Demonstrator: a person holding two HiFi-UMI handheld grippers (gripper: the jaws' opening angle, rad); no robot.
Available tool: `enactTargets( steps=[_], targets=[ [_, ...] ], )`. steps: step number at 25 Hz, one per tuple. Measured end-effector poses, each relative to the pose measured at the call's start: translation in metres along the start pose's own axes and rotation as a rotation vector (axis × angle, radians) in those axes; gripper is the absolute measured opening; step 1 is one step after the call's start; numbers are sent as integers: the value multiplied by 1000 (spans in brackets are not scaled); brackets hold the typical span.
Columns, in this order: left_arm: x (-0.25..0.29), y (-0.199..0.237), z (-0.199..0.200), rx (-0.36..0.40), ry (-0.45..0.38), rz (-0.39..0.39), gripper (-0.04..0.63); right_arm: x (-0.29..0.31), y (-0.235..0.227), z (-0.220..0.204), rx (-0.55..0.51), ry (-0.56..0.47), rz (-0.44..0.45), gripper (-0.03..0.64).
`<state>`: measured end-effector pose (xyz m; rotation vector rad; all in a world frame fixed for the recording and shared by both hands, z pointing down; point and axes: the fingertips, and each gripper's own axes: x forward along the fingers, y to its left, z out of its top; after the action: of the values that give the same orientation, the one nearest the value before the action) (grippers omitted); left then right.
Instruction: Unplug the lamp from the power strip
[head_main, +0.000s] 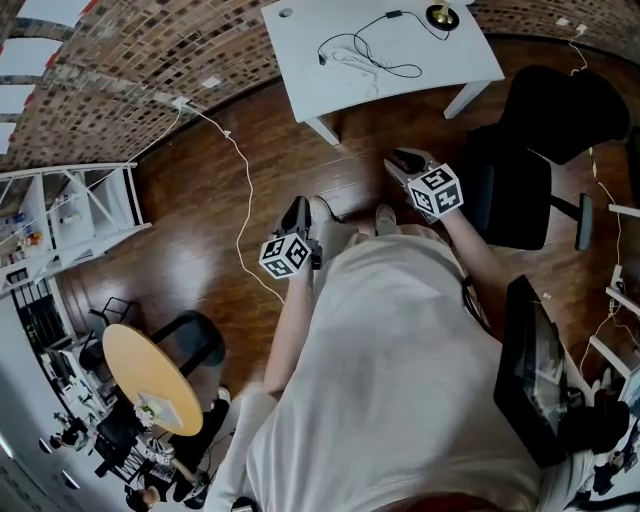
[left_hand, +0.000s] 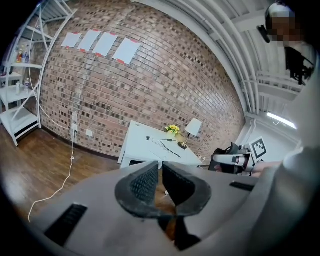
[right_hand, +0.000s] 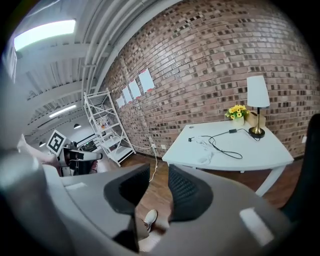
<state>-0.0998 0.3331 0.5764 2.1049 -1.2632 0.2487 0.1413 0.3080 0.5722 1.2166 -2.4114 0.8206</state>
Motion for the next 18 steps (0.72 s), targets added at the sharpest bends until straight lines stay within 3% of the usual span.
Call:
enactTargets(
  steps=[5, 9, 18],
  targets=[
    [5, 14, -8, -24, 18, -18, 3, 6, 3, -10, 5, 20, -15, 105],
    [12, 26, -12, -86, 47, -72, 3, 10, 3, -14, 21, 20, -38, 106],
    [3, 59, 0, -56, 91, -106, 3, 34, 18, -10, 80, -25, -91, 120]
  ],
)
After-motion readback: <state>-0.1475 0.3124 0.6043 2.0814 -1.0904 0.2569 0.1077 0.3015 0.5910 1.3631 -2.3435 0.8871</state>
